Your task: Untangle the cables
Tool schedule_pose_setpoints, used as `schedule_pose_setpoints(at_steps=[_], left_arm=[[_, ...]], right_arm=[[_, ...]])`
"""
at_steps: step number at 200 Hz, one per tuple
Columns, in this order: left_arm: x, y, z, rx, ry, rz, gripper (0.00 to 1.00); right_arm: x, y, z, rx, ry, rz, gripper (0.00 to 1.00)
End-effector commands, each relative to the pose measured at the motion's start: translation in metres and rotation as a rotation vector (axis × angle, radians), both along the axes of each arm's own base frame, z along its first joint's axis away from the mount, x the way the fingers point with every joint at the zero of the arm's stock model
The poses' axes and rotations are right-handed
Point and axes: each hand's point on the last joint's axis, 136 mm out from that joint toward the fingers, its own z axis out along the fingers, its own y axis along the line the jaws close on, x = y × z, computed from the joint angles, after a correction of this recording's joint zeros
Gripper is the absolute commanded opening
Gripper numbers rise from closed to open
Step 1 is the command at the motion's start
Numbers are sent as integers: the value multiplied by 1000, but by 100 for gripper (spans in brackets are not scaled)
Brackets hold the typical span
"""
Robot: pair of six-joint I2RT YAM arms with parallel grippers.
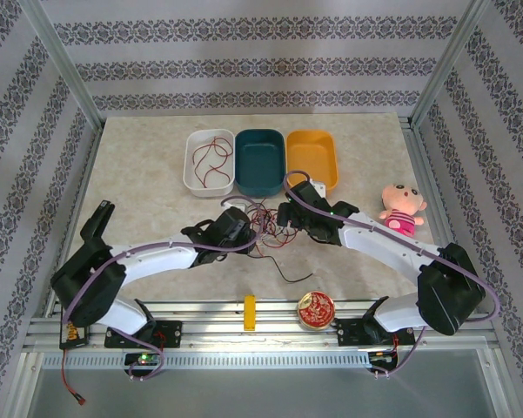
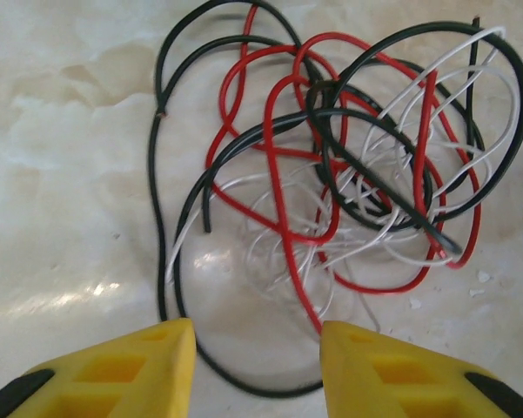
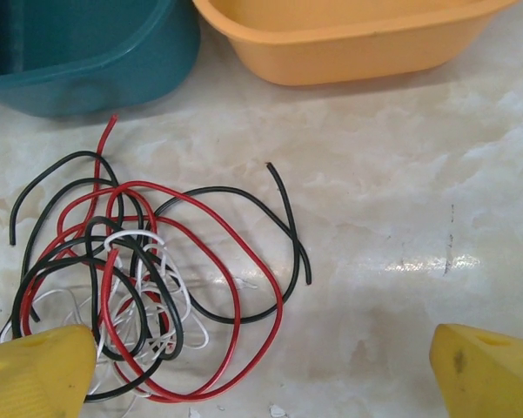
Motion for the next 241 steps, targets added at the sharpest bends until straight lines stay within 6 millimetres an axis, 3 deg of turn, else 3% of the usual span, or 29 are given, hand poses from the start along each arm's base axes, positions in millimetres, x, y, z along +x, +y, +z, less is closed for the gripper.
schedule_pose_setpoints(at_steps=[1, 79, 138, 177, 241], left_arm=[[14, -23, 15, -55, -50, -13, 38], [43, -24, 14, 34, -46, -25, 33], [46, -21, -3, 81, 9, -12, 30], [47, -11, -3, 103, 3, 21, 29], [45, -4, 32, 13, -121, 14, 36]], right_arm=[[2, -13, -8, -28, 6, -71, 98], [3, -24, -7, -42, -8, -123, 98], [4, -28, -6, -45, -11, -140, 98], [4, -30, -5, -47, -9, -147, 98], [6, -27, -6, -34, -10, -143, 98]])
